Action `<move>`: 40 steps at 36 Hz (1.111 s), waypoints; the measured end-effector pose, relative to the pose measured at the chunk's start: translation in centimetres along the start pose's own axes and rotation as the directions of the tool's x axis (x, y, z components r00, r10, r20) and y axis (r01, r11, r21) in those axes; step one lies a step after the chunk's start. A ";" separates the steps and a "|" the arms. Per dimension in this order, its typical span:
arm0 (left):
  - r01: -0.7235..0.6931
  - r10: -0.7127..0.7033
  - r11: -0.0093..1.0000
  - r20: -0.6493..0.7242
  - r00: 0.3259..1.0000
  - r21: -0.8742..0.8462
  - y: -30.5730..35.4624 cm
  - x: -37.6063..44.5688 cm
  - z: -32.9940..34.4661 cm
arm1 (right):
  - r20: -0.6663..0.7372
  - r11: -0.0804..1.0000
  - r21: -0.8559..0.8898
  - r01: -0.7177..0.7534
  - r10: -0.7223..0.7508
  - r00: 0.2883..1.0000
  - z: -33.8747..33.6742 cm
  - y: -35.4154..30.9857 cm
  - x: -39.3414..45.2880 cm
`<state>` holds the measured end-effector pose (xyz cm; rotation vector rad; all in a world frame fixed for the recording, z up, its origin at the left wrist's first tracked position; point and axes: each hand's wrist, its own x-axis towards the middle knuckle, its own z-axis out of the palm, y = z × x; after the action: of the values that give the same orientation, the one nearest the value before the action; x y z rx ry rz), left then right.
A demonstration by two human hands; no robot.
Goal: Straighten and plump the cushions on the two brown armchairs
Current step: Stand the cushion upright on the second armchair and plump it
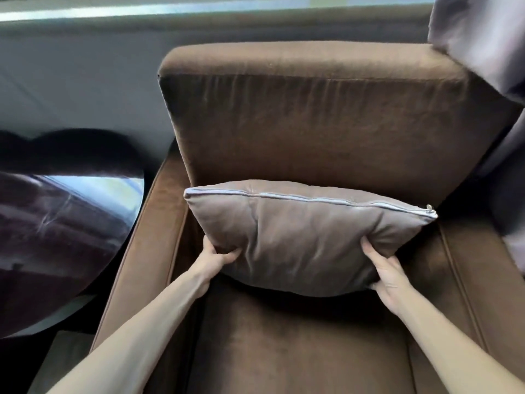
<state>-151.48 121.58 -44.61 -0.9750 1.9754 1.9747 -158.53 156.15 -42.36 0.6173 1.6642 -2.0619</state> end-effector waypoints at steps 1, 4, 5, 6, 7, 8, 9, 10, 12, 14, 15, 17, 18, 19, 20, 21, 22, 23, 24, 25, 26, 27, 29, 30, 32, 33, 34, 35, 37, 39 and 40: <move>-0.001 0.001 1.000 -0.006 1.000 -0.008 0.0 0.0 0.0 | -0.008 1.000 -0.001 0.004 -0.004 1.000 0.1 0.0 0.0; -0.012 0.012 1.000 -0.005 1.000 -0.011 0.2 -0.3 -0.6 | -0.029 1.000 0.002 0.009 -0.009 1.000 0.2 -0.3 -0.5; -0.015 0.015 1.000 -0.003 1.000 -0.003 0.2 -0.5 -0.9 | -0.031 1.000 0.006 0.014 -0.013 0.999 0.2 -0.3 -0.7; -0.019 0.019 1.000 0.002 1.000 0.005 0.2 -0.6 -1.2 | -0.030 1.000 0.014 0.016 -0.015 0.999 0.1 -0.4 -0.8; -0.018 0.018 1.000 0.008 1.000 0.009 0.0 -0.8 -1.4 | -0.025 1.000 0.021 0.020 -0.019 0.999 -0.1 -0.4 -0.8; -0.005 0.005 1.000 0.015 1.000 0.007 -0.3 -1.0 -1.6 | -0.017 1.000 0.020 0.022 -0.021 1.000 -0.2 -0.4 -0.6; 0.015 -0.015 1.000 0.022 1.000 0.003 -0.8 -1.1 -1.8 | -0.012 1.000 0.009 0.021 -0.020 1.000 -0.2 -0.5 -0.5; 0.037 -0.037 0.999 0.028 0.999 -0.001 -1.3 -1.3 -1.9 | 0.003 1.000 -0.010 0.017 -0.017 1.000 -0.1 -0.7 -0.2; 0.068 -0.068 0.998 0.030 0.997 0.004 -2.0 -1.4 -1.7 | 0.025 0.997 -0.072 0.016 -0.015 1.000 -0.1 -0.7 0.4; 0.079 -0.079 0.996 0.003 0.997 0.040 -2.0 -1.3 -1.3 | 0.039 0.986 -0.166 0.016 -0.009 0.999 -0.5 -0.7 1.3; 0.081 -0.080 0.994 -0.018 0.997 0.075 -1.9 -1.2 -1.1 | 0.039 0.975 -0.221 0.021 -0.013 0.999 -1.0 -0.5 2.2; 0.060 -0.045 0.980 -0.083 0.996 0.188 -1.2 -1.0 -0.6 | 0.029 0.948 -0.318 0.021 -0.013 0.999 -1.8 -0.3 3.4; 0.053 -0.021 0.964 -0.122 0.992 0.259 -0.6 -1.1 -0.3 | 0.021 0.932 -0.361 0.023 -0.016 1.000 -2.5 -0.1 4.2; 0.057 -0.004 0.944 -0.163 0.987 0.324 0.1 -1.2 -0.2 | 0.012 0.912 -0.410 0.020 -0.016 1.000 -2.3 -0.6 3.9; 0.066 0.011 0.928 -0.205 0.979 0.366 0.6 -1.3 -0.2 | 0.005 0.888 -0.460 0.012 -0.012 1.000 -1.7 -1.5 3.0; 0.056 0.041 0.919 -0.236 0.971 0.389 1.3 -1.4 -0.3 | -0.020 0.866 -0.499 -0.001 -0.010 1.000 -1.3 -2.4 2.3; 0.025 0.085 0.915 -0.254 0.964 0.403 1.9 -1.5 -0.6 | -0.055 0.850 -0.526 -0.018 -0.013 0.998 -0.6 -3.7 1.2; -0.026 0.148 0.908 -0.263 0.954 0.418 2.8 -1.5 -0.8 | -0.112 0.832 -0.553 -0.044 -0.022 0.993 -0.2 -4.7 0.5; -0.082 0.216 0.898 -0.271 0.938 0.432 3.6 -1.4 -1.1 | -0.178 0.801 -0.596 -0.054 -0.066 0.982 0.1 -5.6 0.0; -0.143 0.287 0.884 -0.274 0.918 0.445 4.5 -1.3 -1.3 | -0.232 0.755 -0.654 -0.038 -0.152 0.961 0.3 -6.6 -0.4; -0.175 0.334 0.866 -0.281 0.900 0.469 5.6 -1.3 -1.4 | -0.241 0.693 -0.721 0.012 -0.266 0.933 0.7 -7.7 -0.9; -0.173 0.359 0.842 -0.291 0.887 0.512 6.7 -1.4 -1.4 | -0.190 0.591 -0.800 0.106 -0.416 0.889 1.0 -8.6 -1.3; -0.169 0.426 0.761 -0.287 0.858 0.626 9.2 -1.6 -1.1 | 0.061 0.257 -0.918 0.302 -0.662 0.747 1.8 -10.0 -1.5; -0.208 0.506 0.681 -0.246 0.827 0.702 10.4 -1.6 -0.9 | 0.215 0.078 -0.928 0.365 -0.687 0.695 2.6 -10.9 -1.5; -0.324 0.660 0.412 -0.034 0.751 0.852 12.8 -1.3 0.1 | 0.444 -0.129 -0.883 0.452 -0.546 0.711 5.2 -12.7 -1.3; -0.374 0.659 0.280 0.106 0.745 0.884 13.9 -1.0 0.8 | 0.500 -0.167 -0.862 0.478 -0.429 0.752 6.6 -13.2 -1.1; -0.412 0.596 0.194 0.226 0.770 0.890 14.8 -0.7 1.8 | 0.536 -0.196 -0.844 0.499 -0.324 0.780 8.2 -13.5 -0.7; -0.435 0.494 0.144 0.316 0.810 0.889 15.5 -0.5 3.2 | 0.550 -0.212 -0.834 0.510 -0.235 0.801 9.5 -13.5 -0.2; -0.469 0.340 0.036 0.430 0.836 0.883 15.7 -0.4 6.0 | 0.547 -0.225 -0.827 0.515 -0.118 0.828 11.5 -12.7 0.9; -0.497 0.249 -0.031 0.488 0.836 0.867 14.9 0.0 8.2 | 0.533 -0.267 -0.825 0.497 -0.080 0.842 12.4 -11.6 1.8; -0.494 0.202 -0.042 0.492 0.847 0.868 14.2 0.5 8.7 | 0.523 -0.310 -0.821 0.480 -0.068 0.850 12.5 -11.1 2.1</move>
<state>-162.48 128.24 -34.06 0.2215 2.7513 0.1811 -167.59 145.97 -32.46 -0.7756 2.6381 -0.1156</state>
